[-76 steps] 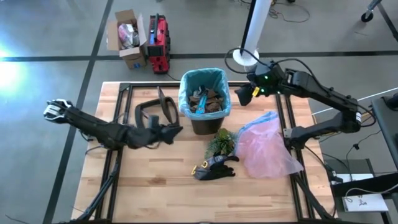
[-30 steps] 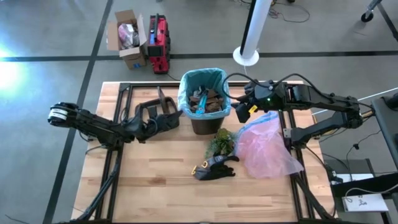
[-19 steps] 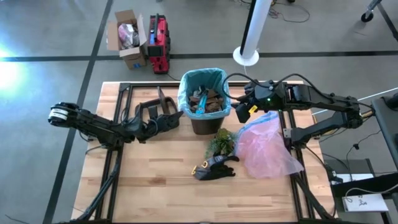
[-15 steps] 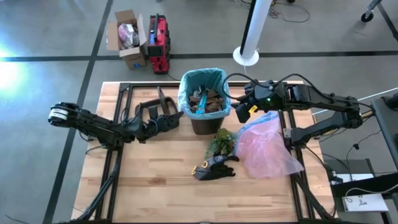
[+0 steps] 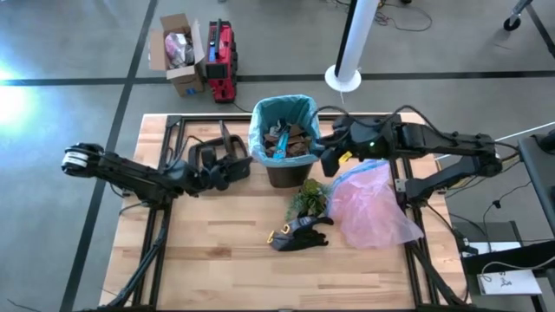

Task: Place trash/remove bag and relplace
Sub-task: Remove trash bag from trash bin

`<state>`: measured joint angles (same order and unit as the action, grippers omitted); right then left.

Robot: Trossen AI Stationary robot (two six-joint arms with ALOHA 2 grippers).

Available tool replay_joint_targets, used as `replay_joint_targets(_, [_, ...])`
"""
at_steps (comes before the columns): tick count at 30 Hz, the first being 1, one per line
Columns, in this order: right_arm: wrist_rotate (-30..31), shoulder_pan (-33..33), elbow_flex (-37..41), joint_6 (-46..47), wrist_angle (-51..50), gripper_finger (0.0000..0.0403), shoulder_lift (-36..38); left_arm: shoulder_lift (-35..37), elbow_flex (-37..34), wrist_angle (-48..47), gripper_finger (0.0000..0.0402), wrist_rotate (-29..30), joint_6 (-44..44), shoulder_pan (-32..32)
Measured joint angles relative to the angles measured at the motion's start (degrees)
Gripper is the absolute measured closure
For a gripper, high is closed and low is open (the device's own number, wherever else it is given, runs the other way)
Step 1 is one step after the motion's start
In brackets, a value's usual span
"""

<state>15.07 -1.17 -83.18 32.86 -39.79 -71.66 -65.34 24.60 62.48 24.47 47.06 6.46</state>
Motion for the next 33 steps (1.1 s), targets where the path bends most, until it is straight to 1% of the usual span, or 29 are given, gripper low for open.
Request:
replay_joint_targets(2, [-0.01,0.89,0.0,-0.56,0.53,0.0217,-1.14,2.07,-0.25,-1.62,0.0401,-0.02,-1.6,0.11])
replay_joint_targets(6, [-0.02,2.43,0.0,-0.63,2.16,0.0217,-3.31,7.33,-1.92,-10.88,0.0401,-0.01,-0.22,0.11])
replay_joint_targets(9, [-0.02,3.19,0.0,-0.61,2.88,0.0217,-4.25,10.0,-3.03,-19.05,0.0398,1.37,5.61,0.13])
replay_joint_targets(11, [-0.01,3.35,0.0,-0.59,2.66,0.0217,-4.54,10.21,-3.59,-21.97,0.0388,1.88,8.83,0.13])
replay_joint_targets(14, [0.29,3.32,0.0,-0.44,2.85,0.0217,-4.76,8.48,-3.78,-20.69,0.0362,2.2,9.33,0.13])
replay_joint_targets(17, [1.63,3.31,0.0,-0.46,3.09,0.0217,-4.78,5.49,-3.78,-15.73,0.0323,4.0,8.38,0.07])
replay_joint_targets(20, [1.66,3.31,0.0,-0.29,3.31,0.0217,-4.78,2.84,-3.78,-11.26,0.0285,5.01,7.05,-0.16])
replay_joint_targets(23, [1.64,3.32,0.0,0.31,3.59,0.0217,-4.78,0.36,-3.78,-7.03,0.0261,4.96,5.43,-0.26])
replay_joint_targets(25, [1.62,3.32,0.0,0.58,3.74,0.0217,-4.78,-0.92,-3.78,-3.77,0.0258,4.4,3.94,-0.31])
replay_joint_targets(27, [1.62,3.32,0.0,0.59,4.01,0.0217,-4.78,-2.15,-3.76,-0.17,0.0264,3.38,2.68,-0.59])
replay_joint_targets(28, [1.61,3.32,0.0,0.62,4.3,0.0217,-4.78,-2.55,-3.76,0.11,0.027,3.29,2.53,-0.8])
replay_joint_targets(31, [1.57,3.43,0.0,0.79,4.94,0.0217,-4.81,-3.62,-3.76,-1.01,0.0287,3.41,6.56,-2.74])
replay_joint_targets(33, [1.55,3.54,0.0,0.92,4.96,0.0217,-4.81,-4.68,-3.76,-0.64,0.0294,2.41,9.53,-4.25])
